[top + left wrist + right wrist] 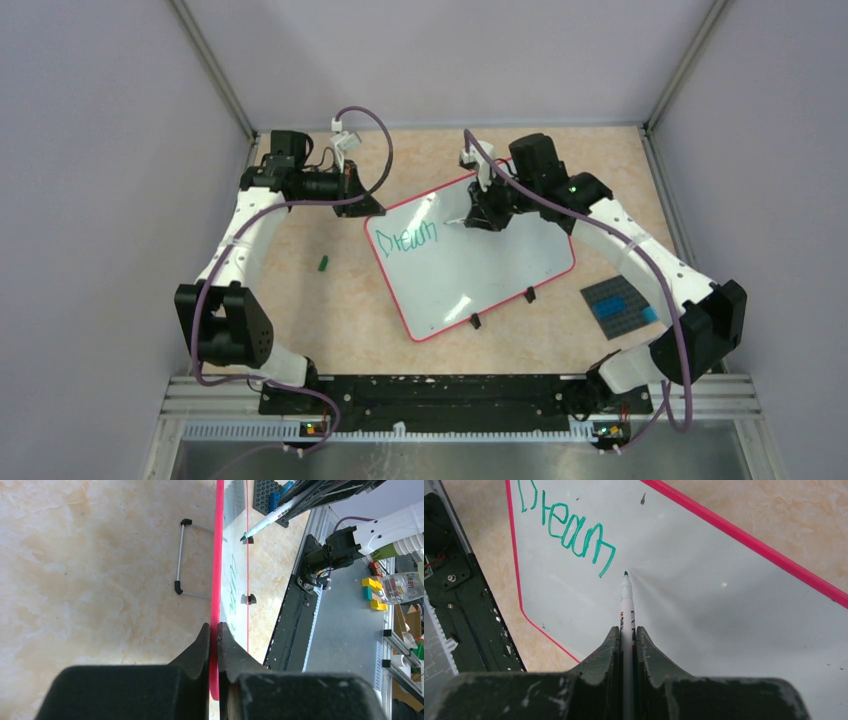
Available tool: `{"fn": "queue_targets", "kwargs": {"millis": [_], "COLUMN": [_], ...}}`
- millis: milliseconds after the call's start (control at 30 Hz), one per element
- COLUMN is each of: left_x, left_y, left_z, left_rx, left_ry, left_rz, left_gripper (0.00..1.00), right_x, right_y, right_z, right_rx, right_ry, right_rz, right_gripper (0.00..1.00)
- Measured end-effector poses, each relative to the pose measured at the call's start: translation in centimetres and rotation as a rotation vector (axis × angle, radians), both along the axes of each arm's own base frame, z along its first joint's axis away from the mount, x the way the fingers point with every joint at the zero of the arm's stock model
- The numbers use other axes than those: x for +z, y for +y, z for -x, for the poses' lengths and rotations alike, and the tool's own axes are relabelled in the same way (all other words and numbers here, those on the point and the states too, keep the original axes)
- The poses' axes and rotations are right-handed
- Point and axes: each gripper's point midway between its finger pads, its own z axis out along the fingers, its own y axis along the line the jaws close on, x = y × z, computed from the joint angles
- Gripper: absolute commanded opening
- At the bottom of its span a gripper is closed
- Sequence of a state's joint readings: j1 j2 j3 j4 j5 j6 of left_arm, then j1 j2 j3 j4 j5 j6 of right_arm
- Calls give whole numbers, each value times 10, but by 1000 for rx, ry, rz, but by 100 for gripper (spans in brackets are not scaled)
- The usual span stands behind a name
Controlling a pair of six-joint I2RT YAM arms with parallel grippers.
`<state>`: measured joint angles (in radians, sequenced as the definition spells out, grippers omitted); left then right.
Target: Write a sentence on the whiteboard
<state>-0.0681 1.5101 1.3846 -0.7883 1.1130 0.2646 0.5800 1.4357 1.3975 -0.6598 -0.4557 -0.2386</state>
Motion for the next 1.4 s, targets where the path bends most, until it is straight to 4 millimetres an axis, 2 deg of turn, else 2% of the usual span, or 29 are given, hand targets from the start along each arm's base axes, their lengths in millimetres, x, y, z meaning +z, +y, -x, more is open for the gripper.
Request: {"fn": "queue_targets", "kwargs": {"millis": [333, 767, 1133, 1400], "left_x": [-1, -1, -3, -3], "left_y": [-1, -1, 0, 0], "left_z": [2, 1, 0, 0], "left_rx": [-2, -2, 4, 4], "left_ry": [1, -3, -10, -10], "left_rz": [-7, -10, -23, -22], "left_gripper": [0, 0, 0, 0], "right_x": [3, 1, -22, -22], "right_y": [6, 16, 6, -8], "right_z": [-13, -7, 5, 1], "right_rx": [-21, 20, 38, 9], "right_ry": [-19, -17, 21, 24], "right_rz": [-12, -9, 29, 36], "right_gripper": [0, 0, 0, 0]}}
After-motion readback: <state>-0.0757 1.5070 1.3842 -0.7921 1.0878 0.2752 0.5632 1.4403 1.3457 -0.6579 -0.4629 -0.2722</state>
